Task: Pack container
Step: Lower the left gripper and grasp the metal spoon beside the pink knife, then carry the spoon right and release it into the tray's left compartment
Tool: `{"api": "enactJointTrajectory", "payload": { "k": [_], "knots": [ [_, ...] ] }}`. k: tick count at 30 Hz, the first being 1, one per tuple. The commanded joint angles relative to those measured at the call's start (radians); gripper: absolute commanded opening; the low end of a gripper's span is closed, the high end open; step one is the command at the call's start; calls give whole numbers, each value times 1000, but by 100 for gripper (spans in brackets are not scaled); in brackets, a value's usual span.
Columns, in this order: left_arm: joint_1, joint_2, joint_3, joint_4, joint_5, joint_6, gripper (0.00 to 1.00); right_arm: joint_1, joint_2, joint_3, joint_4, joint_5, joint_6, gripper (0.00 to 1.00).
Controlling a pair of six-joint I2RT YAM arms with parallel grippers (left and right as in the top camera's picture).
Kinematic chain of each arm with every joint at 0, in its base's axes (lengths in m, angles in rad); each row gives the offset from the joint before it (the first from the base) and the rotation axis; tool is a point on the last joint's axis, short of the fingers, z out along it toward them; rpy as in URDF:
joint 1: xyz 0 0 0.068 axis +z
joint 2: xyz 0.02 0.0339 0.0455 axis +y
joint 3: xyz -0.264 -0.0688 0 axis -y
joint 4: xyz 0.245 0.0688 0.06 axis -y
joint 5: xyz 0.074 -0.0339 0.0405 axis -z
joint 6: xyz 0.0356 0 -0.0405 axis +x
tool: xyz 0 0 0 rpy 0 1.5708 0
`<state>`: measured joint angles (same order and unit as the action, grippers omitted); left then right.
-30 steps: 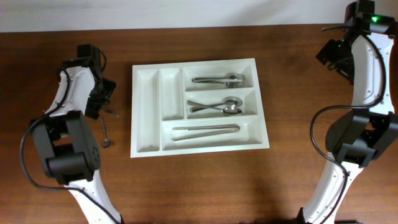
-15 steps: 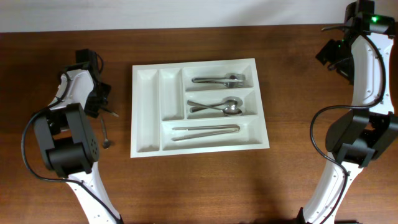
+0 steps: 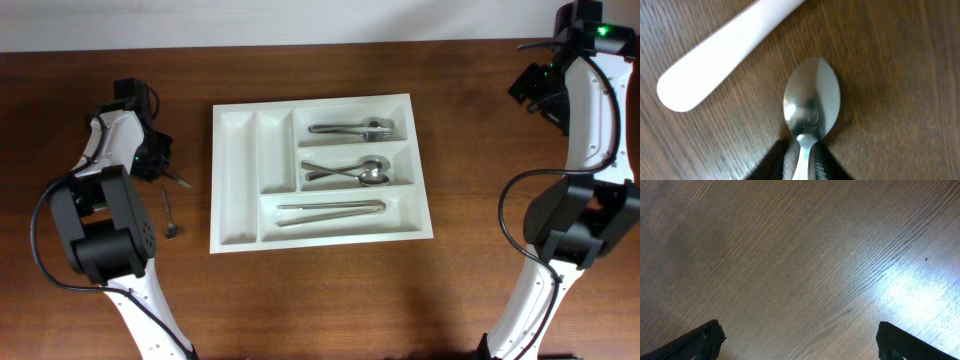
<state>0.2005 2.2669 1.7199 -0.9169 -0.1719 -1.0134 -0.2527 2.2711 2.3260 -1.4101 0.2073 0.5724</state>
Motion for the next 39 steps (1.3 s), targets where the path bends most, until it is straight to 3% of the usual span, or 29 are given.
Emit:
{"api": "enactJointTrajectory", "payload": {
  "k": [1,3,14,27,34,39],
  "knots": [
    [-1,83,-37,-55,76,14,11,5,-25,-3,0,2,0,99],
    [-1,83,-36,-61,79,55,2,5,-25,-3,0,3,0,99],
    [5,82,15,-75,79,268,2,5,-25,-3,0,2,0,99],
    [-7,82,546,-427,79,638,2,5,-25,-3,0,2,0,99],
    [-70,82,668,-560,84,774,2,5,-25,-3,0,2,0,99],
    [-182,82,669,-595,154,941,2,5,-25,-3,0,2,0,99]
  ]
}}
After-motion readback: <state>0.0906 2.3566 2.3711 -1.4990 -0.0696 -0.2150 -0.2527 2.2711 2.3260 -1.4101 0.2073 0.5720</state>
